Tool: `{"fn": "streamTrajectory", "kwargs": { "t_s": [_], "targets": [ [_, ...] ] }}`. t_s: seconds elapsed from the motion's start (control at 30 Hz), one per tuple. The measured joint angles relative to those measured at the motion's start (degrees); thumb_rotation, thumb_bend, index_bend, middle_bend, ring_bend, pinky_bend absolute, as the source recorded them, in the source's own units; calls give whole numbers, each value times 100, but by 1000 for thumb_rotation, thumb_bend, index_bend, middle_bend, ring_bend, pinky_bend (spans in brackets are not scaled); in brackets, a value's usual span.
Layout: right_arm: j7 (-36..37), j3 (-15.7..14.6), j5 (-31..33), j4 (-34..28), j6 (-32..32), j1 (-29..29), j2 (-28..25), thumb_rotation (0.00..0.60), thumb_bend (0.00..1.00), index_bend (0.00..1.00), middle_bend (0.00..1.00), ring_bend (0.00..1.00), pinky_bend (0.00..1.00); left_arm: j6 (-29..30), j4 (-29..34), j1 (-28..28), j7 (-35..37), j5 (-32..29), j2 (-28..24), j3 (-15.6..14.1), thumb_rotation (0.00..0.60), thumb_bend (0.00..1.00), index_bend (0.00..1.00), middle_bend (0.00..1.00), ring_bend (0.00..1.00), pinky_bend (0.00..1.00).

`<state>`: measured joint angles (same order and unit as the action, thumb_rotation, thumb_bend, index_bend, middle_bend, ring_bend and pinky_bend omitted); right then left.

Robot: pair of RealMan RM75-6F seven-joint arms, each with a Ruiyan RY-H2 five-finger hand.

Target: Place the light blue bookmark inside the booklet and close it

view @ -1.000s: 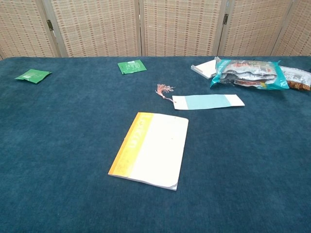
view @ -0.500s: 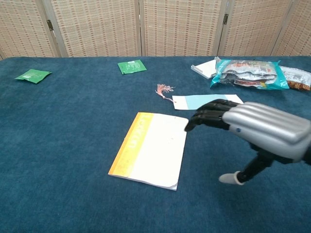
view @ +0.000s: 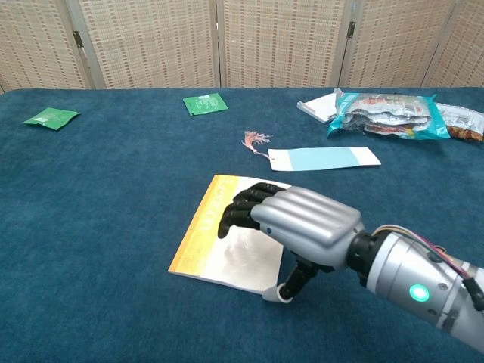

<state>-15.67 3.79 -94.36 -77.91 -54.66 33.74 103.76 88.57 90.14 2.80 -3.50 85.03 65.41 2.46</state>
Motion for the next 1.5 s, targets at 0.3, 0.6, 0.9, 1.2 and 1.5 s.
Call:
{"fn": "streamTrajectory", "kwargs": {
  "t_s": [0.3,0.6,0.9,1.2,1.5],
  "targets": [
    [-100,-16,180,218,71,183,226,600,98,284,196,101,84,-3,-101,-28,88,-10,20,0,600,269,191,163,152,202],
    [-248,-14,410,276,78,226,183,600,157,292,196,101,84,-6,-153,-38,121,-17,43,14,600,269,191,163,152,202],
    [-418,-16,578,175,6,225,-15,600,192,293,196,101,84,-7,-197,-58,148,-29,55,17,600,269,191,163,152,202],
    [-538,-85,742,211,78,259,0,600,192,293,196,101,84,-15,-228,-73,174,-33,65,14,600,269,191,163,152,202],
    [-604,-55,858,324,100,333,45,600,229,320,196,101,84,-22,-264,-82,196,-40,83,17,600,269,191,163,152,202]
  ]
}}
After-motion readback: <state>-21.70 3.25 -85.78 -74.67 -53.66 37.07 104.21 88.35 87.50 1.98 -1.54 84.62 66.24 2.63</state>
